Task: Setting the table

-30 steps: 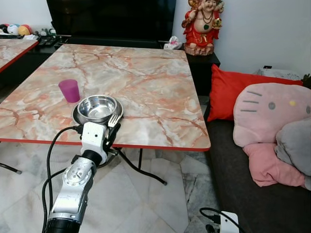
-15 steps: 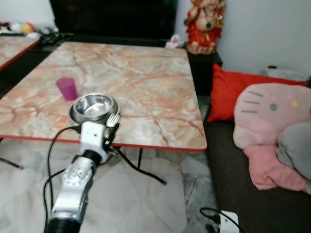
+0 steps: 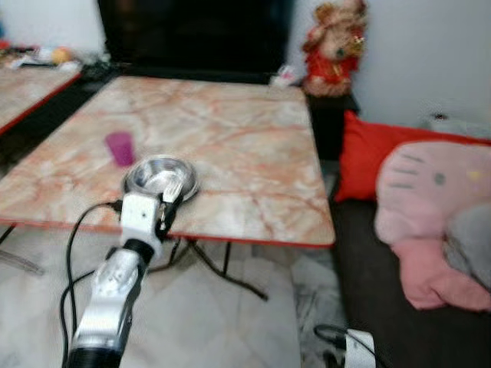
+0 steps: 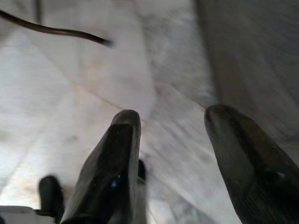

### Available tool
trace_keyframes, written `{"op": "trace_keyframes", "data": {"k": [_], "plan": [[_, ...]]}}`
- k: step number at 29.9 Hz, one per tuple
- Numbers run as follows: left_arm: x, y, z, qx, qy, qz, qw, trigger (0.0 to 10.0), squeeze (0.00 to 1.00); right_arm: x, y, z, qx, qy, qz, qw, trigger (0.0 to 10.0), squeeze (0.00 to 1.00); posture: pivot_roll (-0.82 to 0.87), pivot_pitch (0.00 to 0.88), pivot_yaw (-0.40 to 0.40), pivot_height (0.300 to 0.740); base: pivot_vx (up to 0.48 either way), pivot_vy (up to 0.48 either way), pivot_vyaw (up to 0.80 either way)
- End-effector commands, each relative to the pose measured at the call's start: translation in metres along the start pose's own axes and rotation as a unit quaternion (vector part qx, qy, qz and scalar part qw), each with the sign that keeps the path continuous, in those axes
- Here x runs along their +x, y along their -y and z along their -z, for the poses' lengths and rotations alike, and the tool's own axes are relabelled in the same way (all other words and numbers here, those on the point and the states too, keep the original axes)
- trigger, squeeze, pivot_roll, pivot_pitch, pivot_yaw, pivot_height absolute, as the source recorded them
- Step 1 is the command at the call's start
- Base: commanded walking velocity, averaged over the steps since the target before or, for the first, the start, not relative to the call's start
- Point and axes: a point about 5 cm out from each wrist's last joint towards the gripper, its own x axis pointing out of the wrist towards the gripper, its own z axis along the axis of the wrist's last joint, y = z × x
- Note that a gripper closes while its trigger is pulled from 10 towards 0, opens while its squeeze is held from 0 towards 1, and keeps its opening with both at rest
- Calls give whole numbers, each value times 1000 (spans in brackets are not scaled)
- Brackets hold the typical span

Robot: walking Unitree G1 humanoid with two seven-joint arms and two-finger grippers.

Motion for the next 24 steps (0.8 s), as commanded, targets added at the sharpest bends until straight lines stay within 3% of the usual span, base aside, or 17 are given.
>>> {"op": "trace_keyframes", "data": {"k": [1,18,24], "plan": [[1,1,-3,-2,3,4,1000,10000,0,2,0,-6,-2,8,1,1000,10000,0,95,0,-70,740,371,0,0],[1,1,-3,0,2,2,1000,10000,0,2,0,-6,-2,4,-1,1000,10000,0,96,0,-72,740,376,0,0],[1,4,-1,-3,-3,13,1000,10000,0,2,0,-7,-4,6,-3,1000,10000,0,96,0,-72,740,178,0,-380]]}}
